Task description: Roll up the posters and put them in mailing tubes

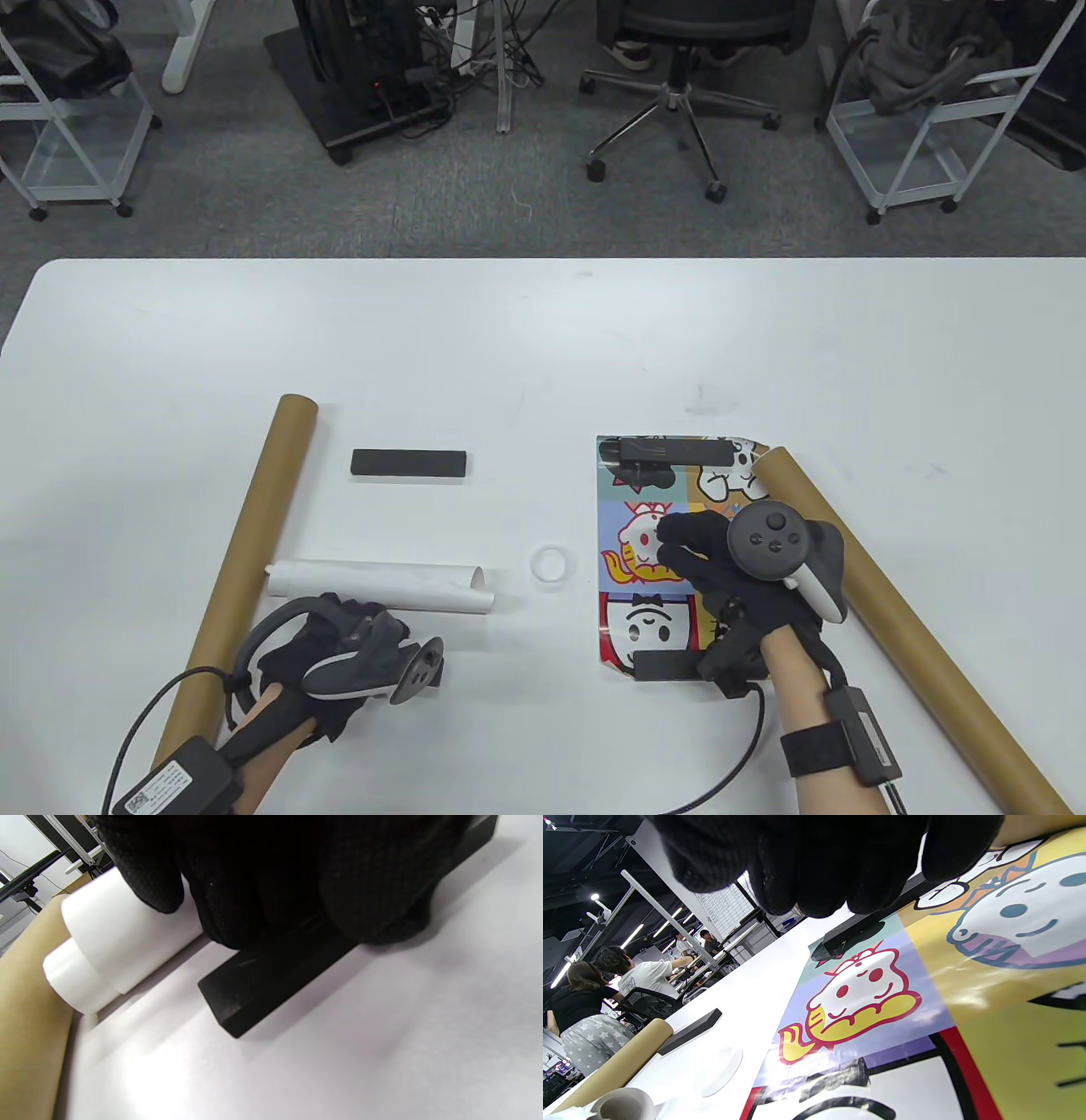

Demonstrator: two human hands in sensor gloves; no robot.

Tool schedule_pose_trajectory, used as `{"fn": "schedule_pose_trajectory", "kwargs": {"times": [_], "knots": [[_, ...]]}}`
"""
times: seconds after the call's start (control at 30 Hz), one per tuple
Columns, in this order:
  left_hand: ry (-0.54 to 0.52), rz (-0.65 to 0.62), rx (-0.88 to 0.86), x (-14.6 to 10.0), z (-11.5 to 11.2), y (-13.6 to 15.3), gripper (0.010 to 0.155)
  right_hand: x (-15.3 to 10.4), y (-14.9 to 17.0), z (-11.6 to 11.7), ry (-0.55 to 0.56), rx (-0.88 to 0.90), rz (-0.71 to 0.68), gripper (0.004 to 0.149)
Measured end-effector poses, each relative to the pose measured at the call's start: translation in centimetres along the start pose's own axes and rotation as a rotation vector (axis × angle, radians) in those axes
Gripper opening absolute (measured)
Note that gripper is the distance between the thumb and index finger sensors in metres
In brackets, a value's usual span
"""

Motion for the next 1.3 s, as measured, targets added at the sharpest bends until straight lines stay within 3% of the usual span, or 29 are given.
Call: {"fn": "schedule_pose_trajectory", "kwargs": {"times": [0.3,0.43,0.53,0.83,0.9,1.03,1.3], "knots": [[-0.134,0.114,-0.189,-1.3,3.4,4.1,0.056,0.0,0.0,0.0,0.002,-0.001,0.000,0.052],[-0.185,0.217,-0.237,-1.3,3.6,5.9,0.063,0.0,0.1,0.0,0.002,-0.003,0.000,0.052],[-0.090,0.231,-0.216,-0.4,2.4,6.3,0.074,0.0,0.1,0.0,0.002,-0.002,0.002,0.052],[0.140,0.181,-0.255,2.0,-1.9,5.8,0.078,0.0,0.1,-0.1,0.002,-0.002,0.001,0.052],[0.056,0.202,-0.269,1.9,-2.0,5.9,0.077,0.0,0.1,-0.1,0.001,-0.002,0.002,0.052],[0.063,0.240,-0.200,1.6,-1.3,6.0,0.073,0.0,0.1,-0.1,0.000,0.000,0.005,0.052],[-0.121,0.233,-0.200,1.3,0.2,5.8,0.061,0.0,-0.1,0.0,-0.005,0.001,0.000,0.052]]}}
Point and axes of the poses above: the tracker on the back of each hand, its own y axis roughly to the little-finger side, its own x axis roughly from the wrist to the fingertips, z = x × y, the point moved 1 cm from there along x, roughly from the wrist to the fingertips, and after that the axes turned 2 degrees about -y, right-handed, at the moved point
